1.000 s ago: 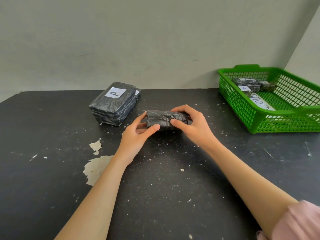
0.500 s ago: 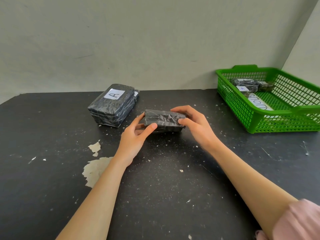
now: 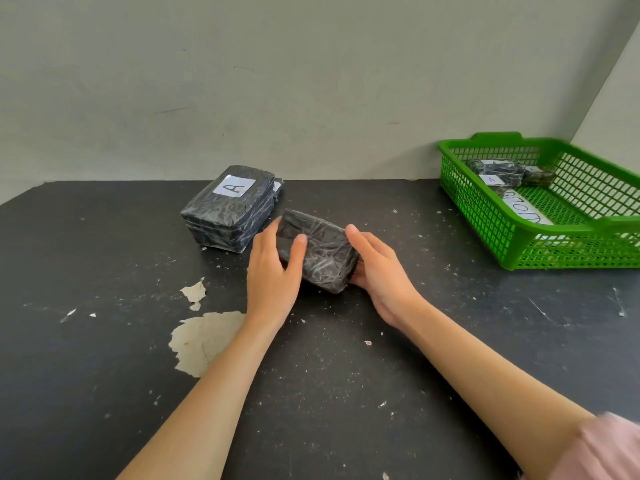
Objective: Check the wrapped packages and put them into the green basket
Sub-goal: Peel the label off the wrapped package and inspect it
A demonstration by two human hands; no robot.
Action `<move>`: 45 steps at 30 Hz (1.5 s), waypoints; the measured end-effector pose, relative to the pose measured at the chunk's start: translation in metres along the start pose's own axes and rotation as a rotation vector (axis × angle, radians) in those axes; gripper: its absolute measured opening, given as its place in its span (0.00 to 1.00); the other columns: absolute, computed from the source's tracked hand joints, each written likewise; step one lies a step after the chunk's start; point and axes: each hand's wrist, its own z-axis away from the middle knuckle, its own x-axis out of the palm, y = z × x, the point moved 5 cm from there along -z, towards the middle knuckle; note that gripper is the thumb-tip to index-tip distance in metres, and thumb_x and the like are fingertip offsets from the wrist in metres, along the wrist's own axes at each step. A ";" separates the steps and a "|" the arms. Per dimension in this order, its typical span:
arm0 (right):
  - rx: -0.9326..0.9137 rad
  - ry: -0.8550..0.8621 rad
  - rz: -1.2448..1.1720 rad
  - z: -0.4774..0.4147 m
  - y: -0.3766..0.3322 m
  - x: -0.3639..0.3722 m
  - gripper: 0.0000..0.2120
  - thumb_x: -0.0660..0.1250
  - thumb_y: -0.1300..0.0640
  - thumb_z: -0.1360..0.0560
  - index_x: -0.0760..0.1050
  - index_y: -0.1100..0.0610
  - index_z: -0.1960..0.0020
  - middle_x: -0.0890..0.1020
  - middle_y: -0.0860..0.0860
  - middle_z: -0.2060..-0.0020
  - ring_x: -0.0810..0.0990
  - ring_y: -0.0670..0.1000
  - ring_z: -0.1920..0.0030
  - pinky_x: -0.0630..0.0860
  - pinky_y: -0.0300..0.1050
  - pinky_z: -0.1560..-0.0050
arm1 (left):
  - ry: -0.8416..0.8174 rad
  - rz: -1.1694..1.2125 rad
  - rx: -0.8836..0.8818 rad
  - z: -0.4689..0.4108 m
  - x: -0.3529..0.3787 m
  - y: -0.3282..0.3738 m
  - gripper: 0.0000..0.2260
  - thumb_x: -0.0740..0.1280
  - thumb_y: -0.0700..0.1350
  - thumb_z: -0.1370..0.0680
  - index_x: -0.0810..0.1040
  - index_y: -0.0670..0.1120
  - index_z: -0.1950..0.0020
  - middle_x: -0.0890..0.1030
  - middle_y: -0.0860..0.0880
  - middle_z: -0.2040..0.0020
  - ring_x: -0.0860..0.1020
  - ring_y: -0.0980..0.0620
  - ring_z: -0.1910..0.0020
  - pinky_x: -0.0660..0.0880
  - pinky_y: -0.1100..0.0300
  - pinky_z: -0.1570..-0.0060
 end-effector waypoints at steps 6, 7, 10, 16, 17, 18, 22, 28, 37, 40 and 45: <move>0.064 -0.147 -0.135 0.003 0.002 0.010 0.20 0.53 0.45 0.19 0.74 0.55 0.37 0.82 0.50 0.44 0.81 0.48 0.43 0.75 0.45 0.42 | 0.083 -0.028 -0.014 0.008 -0.002 0.008 0.38 0.72 0.61 0.33 0.62 0.49 0.29 0.66 0.54 0.32 0.66 0.55 0.34 0.62 0.64 0.43; 0.065 -0.158 -0.129 0.003 0.001 0.010 0.20 0.52 0.46 0.19 0.74 0.55 0.37 0.82 0.50 0.44 0.81 0.48 0.43 0.75 0.45 0.42 | 0.093 -0.039 -0.026 0.008 -0.002 0.009 0.39 0.72 0.62 0.33 0.62 0.49 0.29 0.66 0.54 0.32 0.67 0.55 0.34 0.62 0.64 0.44; 0.058 -0.177 -0.116 0.004 0.000 0.011 0.19 0.52 0.46 0.19 0.74 0.55 0.37 0.82 0.50 0.43 0.80 0.47 0.43 0.75 0.44 0.42 | 0.094 -0.055 -0.054 0.009 -0.001 0.009 0.39 0.72 0.62 0.33 0.61 0.48 0.29 0.66 0.54 0.32 0.67 0.55 0.34 0.63 0.63 0.46; 0.024 -0.178 -0.082 0.005 0.001 0.012 0.20 0.53 0.47 0.19 0.73 0.57 0.36 0.82 0.52 0.43 0.80 0.49 0.42 0.75 0.47 0.40 | 0.133 0.037 -0.037 0.009 -0.005 0.008 0.29 0.69 0.62 0.30 0.67 0.50 0.36 0.70 0.57 0.42 0.71 0.58 0.44 0.65 0.61 0.49; 0.024 -0.176 -0.085 0.005 0.001 0.011 0.20 0.53 0.47 0.19 0.73 0.57 0.36 0.82 0.52 0.43 0.80 0.49 0.42 0.75 0.48 0.40 | 0.132 0.039 -0.034 0.008 -0.004 0.007 0.28 0.69 0.62 0.30 0.68 0.50 0.37 0.70 0.57 0.43 0.71 0.57 0.44 0.65 0.62 0.49; 0.026 -0.173 -0.089 0.005 0.001 0.011 0.20 0.53 0.47 0.19 0.73 0.57 0.36 0.82 0.52 0.43 0.80 0.49 0.42 0.74 0.48 0.39 | 0.130 0.040 -0.029 0.008 -0.004 0.007 0.27 0.69 0.62 0.30 0.68 0.50 0.37 0.70 0.57 0.43 0.71 0.57 0.44 0.65 0.62 0.50; 0.027 -0.156 -0.077 0.005 0.000 0.011 0.20 0.53 0.46 0.20 0.74 0.56 0.37 0.82 0.51 0.44 0.81 0.49 0.44 0.75 0.47 0.41 | 0.123 0.085 -0.027 0.007 -0.005 0.006 0.22 0.66 0.59 0.26 0.69 0.50 0.37 0.71 0.57 0.43 0.69 0.59 0.45 0.65 0.62 0.46; 0.031 -0.143 -0.094 0.006 -0.001 0.011 0.17 0.53 0.46 0.20 0.75 0.52 0.42 0.83 0.48 0.46 0.81 0.46 0.45 0.76 0.41 0.45 | 0.128 0.084 -0.030 0.004 -0.007 0.004 0.16 0.60 0.52 0.20 0.70 0.47 0.35 0.71 0.55 0.41 0.68 0.60 0.46 0.61 0.66 0.49; 0.049 -0.121 -0.144 0.004 0.000 0.009 0.20 0.52 0.46 0.19 0.76 0.55 0.39 0.83 0.50 0.45 0.81 0.47 0.43 0.74 0.47 0.40 | 0.129 0.141 -0.048 0.001 -0.011 0.002 0.13 0.58 0.45 0.19 0.73 0.46 0.36 0.72 0.58 0.45 0.69 0.61 0.47 0.61 0.79 0.53; 0.053 -0.108 -0.166 0.004 0.000 0.009 0.19 0.52 0.45 0.19 0.77 0.54 0.42 0.83 0.50 0.46 0.81 0.47 0.44 0.75 0.46 0.41 | 0.091 0.154 -0.047 0.003 -0.010 0.003 0.15 0.62 0.49 0.20 0.72 0.48 0.34 0.72 0.58 0.43 0.70 0.60 0.43 0.62 0.76 0.49; 0.051 -0.095 -0.177 0.004 0.000 0.008 0.17 0.53 0.46 0.19 0.77 0.54 0.43 0.84 0.49 0.47 0.81 0.47 0.45 0.76 0.45 0.43 | 0.075 0.109 -0.029 0.005 -0.006 0.004 0.23 0.69 0.52 0.25 0.70 0.47 0.33 0.73 0.53 0.37 0.70 0.55 0.37 0.64 0.62 0.40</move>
